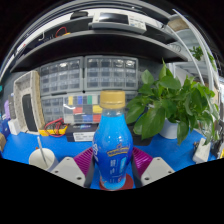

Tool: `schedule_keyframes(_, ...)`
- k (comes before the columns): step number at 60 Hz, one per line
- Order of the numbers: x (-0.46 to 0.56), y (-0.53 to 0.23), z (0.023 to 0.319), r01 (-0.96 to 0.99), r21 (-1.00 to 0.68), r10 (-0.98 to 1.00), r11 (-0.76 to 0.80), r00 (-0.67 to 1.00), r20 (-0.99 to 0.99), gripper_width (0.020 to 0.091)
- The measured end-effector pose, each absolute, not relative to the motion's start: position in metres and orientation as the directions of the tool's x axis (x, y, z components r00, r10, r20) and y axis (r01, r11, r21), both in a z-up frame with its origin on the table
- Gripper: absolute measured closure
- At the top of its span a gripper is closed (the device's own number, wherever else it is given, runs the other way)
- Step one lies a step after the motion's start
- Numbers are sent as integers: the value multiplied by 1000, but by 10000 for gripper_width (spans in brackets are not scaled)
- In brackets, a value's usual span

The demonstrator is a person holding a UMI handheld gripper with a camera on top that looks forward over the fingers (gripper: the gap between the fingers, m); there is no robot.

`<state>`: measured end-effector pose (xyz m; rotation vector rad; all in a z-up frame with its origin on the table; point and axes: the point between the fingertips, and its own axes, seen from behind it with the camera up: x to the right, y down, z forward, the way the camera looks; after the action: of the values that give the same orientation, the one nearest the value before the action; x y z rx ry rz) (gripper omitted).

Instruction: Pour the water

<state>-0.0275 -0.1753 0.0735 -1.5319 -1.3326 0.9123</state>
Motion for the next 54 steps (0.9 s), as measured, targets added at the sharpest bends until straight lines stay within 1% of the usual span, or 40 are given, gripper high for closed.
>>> schedule_keyframes(1, -27, -176, 73, 343, -939, 988, -30, 153, 25, 460)
schedule_keyframes(3, -25, -174, 72, 350, -936, 986, -29, 161, 30, 367)
schedule_keyframes(5, -22, -174, 72, 356, -934, 985, -29, 170, 34, 306)
schedule_keyframes(7, -20, -173, 71, 361, -932, 983, -28, 178, 39, 266)
schedule_keyframes(8, -17, -173, 72, 363, -931, 982, -28, 184, 42, 257)
schedule_keyframes(20, 32, -184, 65, 420, -905, 973, -69, 227, 31, 261)
schedule_keyframes(27, 68, -202, 74, 444, -893, 971, -80, 237, 31, 266)
schedule_keyframes(34, 92, -235, 101, 451, -889, 975, -87, 223, 18, 263)
schedule_keyframes(47, 115, -316, 163, 424, -902, 989, -84, 147, -23, 265)
schedule_keyframes(54, 130, -354, 182, 435, -899, 996, -54, 91, -15, 260)
